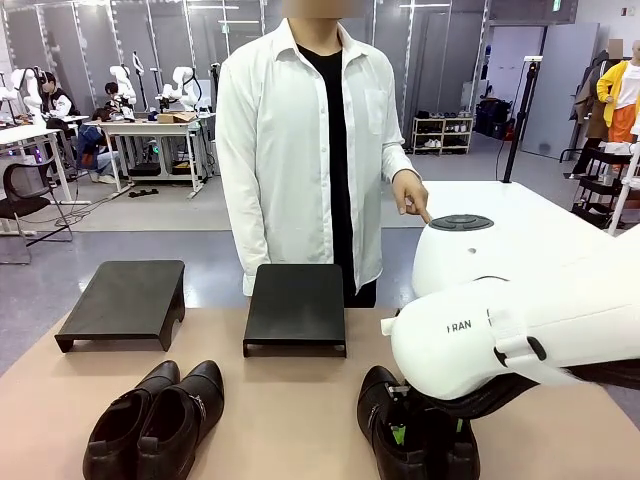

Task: Place the shoes on the stand as instructed by the person.
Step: Pick up one pair of Shoes and place it on the Shoes Stand indicated by the person.

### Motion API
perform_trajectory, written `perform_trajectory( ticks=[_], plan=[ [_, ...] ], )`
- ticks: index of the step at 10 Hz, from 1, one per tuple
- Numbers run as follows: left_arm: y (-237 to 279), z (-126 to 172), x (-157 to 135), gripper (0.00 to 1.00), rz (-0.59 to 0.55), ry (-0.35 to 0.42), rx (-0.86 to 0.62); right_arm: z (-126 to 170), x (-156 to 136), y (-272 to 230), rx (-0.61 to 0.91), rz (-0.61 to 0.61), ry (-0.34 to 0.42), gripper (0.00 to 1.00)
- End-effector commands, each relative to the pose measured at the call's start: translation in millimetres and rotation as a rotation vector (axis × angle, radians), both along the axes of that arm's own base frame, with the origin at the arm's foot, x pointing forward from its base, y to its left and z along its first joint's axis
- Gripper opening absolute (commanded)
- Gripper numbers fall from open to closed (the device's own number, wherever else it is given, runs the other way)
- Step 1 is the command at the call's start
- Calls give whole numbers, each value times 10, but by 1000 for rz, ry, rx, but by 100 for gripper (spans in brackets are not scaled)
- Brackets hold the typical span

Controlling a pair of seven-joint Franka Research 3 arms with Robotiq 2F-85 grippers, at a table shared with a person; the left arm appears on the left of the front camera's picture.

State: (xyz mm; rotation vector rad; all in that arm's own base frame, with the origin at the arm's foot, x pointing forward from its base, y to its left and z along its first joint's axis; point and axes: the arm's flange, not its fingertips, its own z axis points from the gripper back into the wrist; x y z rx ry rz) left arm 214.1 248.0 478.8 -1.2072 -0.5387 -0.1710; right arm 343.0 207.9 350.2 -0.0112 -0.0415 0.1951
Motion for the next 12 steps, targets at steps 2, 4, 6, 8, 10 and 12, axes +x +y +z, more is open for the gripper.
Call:
perform_trajectory(
  ticks=[2, 4, 6, 8, 10, 12],
  plan=[
    [13, 9, -12, 100, -8, -12, -5, -248, -255, -83, 27, -28, -26, 25],
    [13, 9, -12, 100, -8, -12, -5, -261, -254, -84, 31, -37, -24, 0],
    [13, 9, -12, 100, -8, -12, -5, -240, -240, -107, 34, -48, -27, 4],
    [13, 9, -12, 100, -8, -12, -5, -272, -245, -112, 29, -53, -16, 0],
    [13, 9, -12, 100, -8, -12, -5, -229, -232, -136, 35, -66, -18, 0],
    [13, 9, -12, 100, -8, -12, -5, -12, -194, -208, 52, -103, 2, 0]
  ],
)
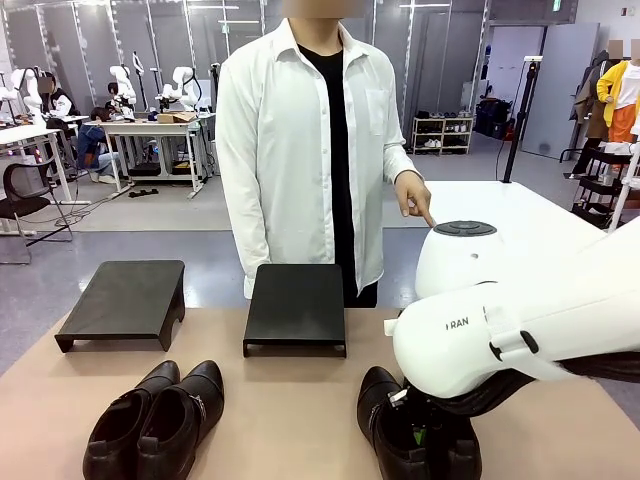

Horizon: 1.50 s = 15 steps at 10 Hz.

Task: Place the shoes on the stand as instructed by the person.
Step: Pick up one pair of Shoes and place it on the Shoes Stand indicated by the person.

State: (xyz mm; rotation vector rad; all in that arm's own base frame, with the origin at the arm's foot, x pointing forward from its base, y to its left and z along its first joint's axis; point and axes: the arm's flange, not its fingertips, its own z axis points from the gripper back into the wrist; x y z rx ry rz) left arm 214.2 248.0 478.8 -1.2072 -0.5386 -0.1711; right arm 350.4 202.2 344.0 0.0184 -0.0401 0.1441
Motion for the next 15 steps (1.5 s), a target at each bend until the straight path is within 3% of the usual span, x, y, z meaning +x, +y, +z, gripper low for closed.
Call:
perform_trajectory(
  ticks=[1, 5, 8, 15],
  plan=[
    [13, 9, -12, 100, -8, -12, -5, 319, -259, -188, 22, -21, -33, 0],
    [13, 9, -12, 100, -8, -12, -5, 1141, -79, -414, 42, -27, -107, 0],
    [13, 9, -12, 100, -8, -12, -5, 1484, 10, -554, 51, -23, -166, 0],
    [13, 9, -12, 100, -8, -12, -5, 1486, -7, -532, 61, -38, -162, 0]
  ],
)
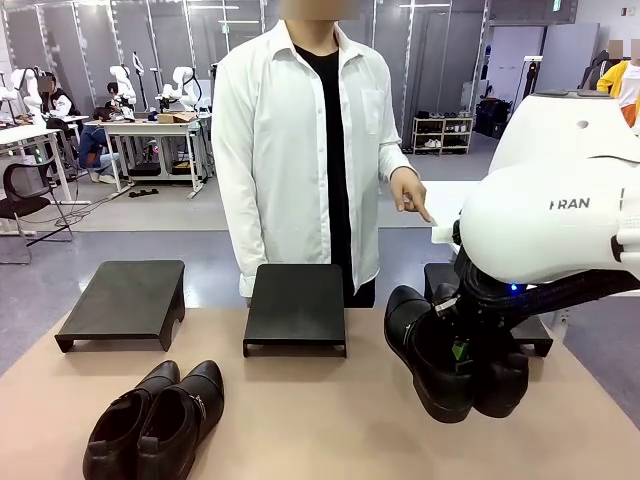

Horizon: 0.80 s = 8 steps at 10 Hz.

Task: Place the shoes on the stand as instructed by the person.
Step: Pick up one pair of Shoes and place it on the Shoes Stand indicated by the person.

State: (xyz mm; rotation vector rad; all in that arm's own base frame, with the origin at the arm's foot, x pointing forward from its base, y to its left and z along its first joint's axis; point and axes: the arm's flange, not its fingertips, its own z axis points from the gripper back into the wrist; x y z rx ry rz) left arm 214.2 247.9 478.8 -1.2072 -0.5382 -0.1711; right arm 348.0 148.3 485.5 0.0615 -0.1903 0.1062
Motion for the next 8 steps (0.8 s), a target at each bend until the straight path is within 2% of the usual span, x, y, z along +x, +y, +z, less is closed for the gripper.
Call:
perform_trajectory(
  ticks=[1, 2, 3, 5, 8],
  plan=[
    [13, 9, -13, 100, -8, -12, -5, 70, 17, 6, 6, 0, -16, 0],
    [13, 9, -13, 100, -8, -12, -5, 0, 0, 0, 0, 0, 0, 7],
    [13, 9, -13, 100, -8, -12, -5, 123, 22, -116, -18, 10, -112, 7],
    [13, 9, -13, 100, -8, -12, -5, 379, 257, -393, -49, 13, -173, 7],
    [13, 9, -13, 100, -8, -12, -5, 526, 726, -746, -82, -15, -172, 7]
  ],
)
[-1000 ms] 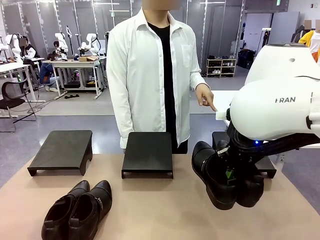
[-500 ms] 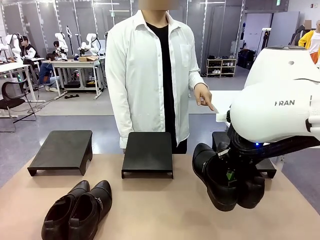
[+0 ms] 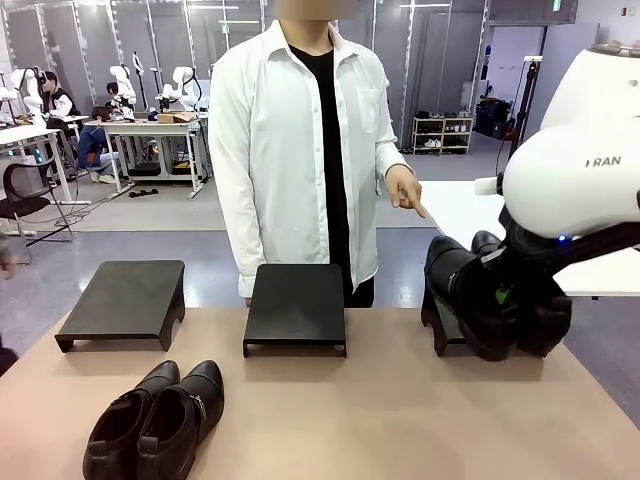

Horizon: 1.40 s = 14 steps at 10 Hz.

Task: Place the shoes on the stand as instructed by the person.
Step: Pick up one pair of Shoes and place it on the Shoes Stand indicated by the person.

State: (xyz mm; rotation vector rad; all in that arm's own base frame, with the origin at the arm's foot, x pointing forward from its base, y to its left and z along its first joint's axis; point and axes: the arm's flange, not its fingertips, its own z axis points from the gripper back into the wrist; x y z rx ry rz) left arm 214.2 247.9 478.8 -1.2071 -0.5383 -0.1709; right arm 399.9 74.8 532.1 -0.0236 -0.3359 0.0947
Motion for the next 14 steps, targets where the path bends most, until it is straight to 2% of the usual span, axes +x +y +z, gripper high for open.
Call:
perform_trajectory(
  ticks=[1, 3, 5, 7, 9, 11, 12, 14],
  plan=[
    [13, 9, -12, 100, -8, -12, -5, 94, 429, -186, -21, 3, -48, 7],
    [13, 9, -12, 100, -8, -12, -5, 85, 783, -393, -21, 15, -72, 7],
    [13, 9, -12, 100, -8, -12, -5, -2, 1217, -538, -29, -4, -57, 7],
    [13, 9, -12, 100, -8, -12, -5, -67, 1495, -617, -31, -8, -56, 7],
    [13, 9, -12, 100, -8, -12, -5, -145, 1607, -640, -43, -1, -53, 7],
    [13, 9, -12, 100, -8, -12, -5, -96, 1561, -632, -9, 7, -36, 7],
    [13, 9, -12, 100, -8, -12, -5, -258, 1584, -611, -18, -20, -17, 7],
    [13, 9, -12, 100, -8, -12, -5, -258, 1584, -611, -18, -20, -17, 7]
  ],
)
